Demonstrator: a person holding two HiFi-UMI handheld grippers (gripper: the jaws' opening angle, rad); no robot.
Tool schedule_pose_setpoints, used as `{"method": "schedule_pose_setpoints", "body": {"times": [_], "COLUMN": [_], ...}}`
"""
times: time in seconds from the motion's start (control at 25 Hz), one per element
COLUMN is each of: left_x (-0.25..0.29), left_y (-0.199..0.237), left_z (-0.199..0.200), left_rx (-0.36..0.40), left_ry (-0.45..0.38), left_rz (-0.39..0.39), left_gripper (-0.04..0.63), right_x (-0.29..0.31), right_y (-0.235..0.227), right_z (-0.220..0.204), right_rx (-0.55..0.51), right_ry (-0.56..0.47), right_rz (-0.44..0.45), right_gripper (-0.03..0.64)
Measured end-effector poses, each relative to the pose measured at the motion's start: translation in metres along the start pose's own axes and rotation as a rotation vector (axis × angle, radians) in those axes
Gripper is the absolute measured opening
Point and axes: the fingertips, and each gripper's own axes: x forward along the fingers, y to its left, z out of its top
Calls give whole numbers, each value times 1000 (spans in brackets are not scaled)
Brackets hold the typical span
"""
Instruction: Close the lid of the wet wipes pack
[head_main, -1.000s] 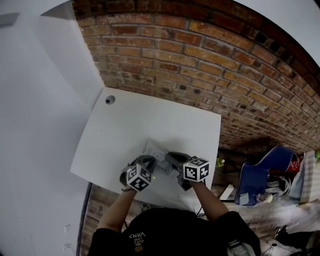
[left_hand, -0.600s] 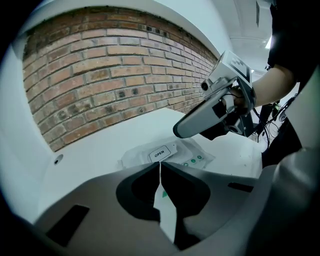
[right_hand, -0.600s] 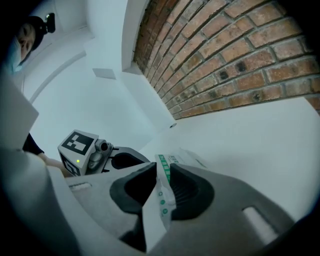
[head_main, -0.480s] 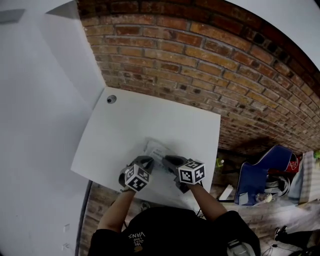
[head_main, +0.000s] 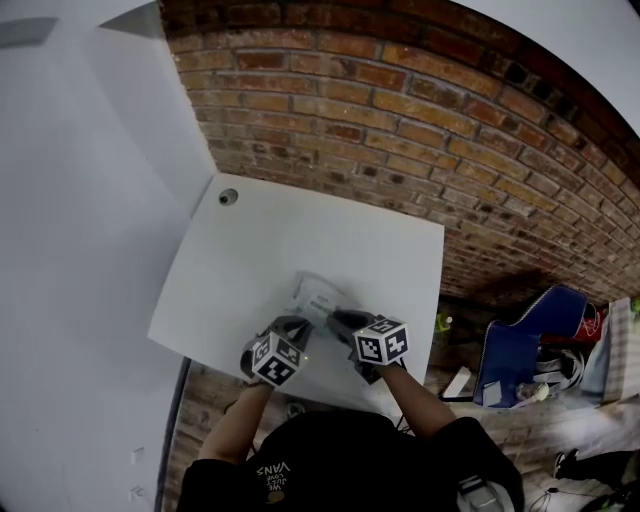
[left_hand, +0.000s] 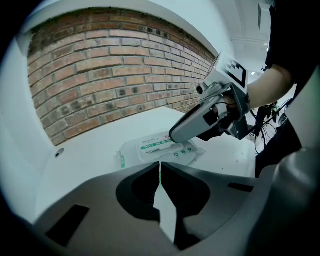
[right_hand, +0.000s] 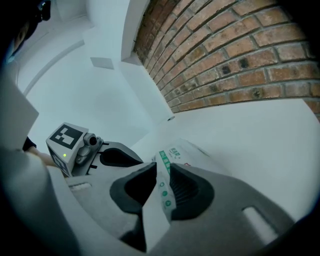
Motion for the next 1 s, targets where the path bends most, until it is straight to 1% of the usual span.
{"method": "schedule_pose_setpoints", "body": {"times": [0.16, 0.6, 0.76, 1.0], "left_x": [-4, -13, -16, -18], "left_y": [-3, -15, -14, -14], "left_z": [-5, -22, -27, -31], "left_rx": [-5, -42, -55, -61], "left_ry": [1, 2, -7, -15], "left_rz": [-2, -14, -11, -19], "left_gripper": [6, 6, 6, 6], "right_x": [1, 14, 16, 18], "right_y": [0, -3, -5, -9], "right_z": [-3, -12, -12, -10], "right_rx": [-1, -47, -52, -56], "right_ry": [5, 76, 82, 89], "right_rz": [-14, -74, -95, -161], "right_gripper": [80, 78, 75, 38]}}
